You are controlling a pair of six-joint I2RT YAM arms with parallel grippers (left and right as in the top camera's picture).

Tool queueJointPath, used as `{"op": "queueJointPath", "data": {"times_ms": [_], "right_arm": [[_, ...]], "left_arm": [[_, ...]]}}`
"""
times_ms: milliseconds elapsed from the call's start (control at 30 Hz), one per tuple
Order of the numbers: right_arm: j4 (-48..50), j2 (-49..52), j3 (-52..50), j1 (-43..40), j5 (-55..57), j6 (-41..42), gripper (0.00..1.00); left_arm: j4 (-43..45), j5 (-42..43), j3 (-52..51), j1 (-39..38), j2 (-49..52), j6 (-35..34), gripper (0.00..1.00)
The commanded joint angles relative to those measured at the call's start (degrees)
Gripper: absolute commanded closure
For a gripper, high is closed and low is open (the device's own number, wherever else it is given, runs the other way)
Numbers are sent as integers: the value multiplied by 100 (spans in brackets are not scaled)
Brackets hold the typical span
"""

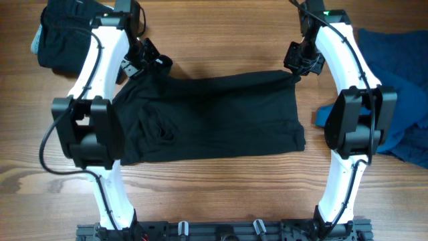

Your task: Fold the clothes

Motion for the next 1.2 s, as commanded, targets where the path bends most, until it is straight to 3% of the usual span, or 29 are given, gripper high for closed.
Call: {"op": "queueJointPath", "data": {"times_ms": [0, 400, 533, 800, 1167], "right_arm": [[-131, -181, 22, -22, -7, -293, 96], [-570, -179, -37, 0, -461, -800, 96], [-658, -175, -37, 11, -671, -907, 96], [-1178, -175, -37, 184, -627, -1056, 96], [-1764, -184, -37, 251, -280, -1043, 96]], "left_arm": [[-306, -372, 111, -24, -487, 103, 96], [-1141, -669, 111, -20, -509, 90, 96], [-1211, -846, 111, -20, -507, 92, 89], [-1556, -970, 109, -9, -507, 87, 96], [-2240, -1099, 101, -9, -507, 87, 96]]}}
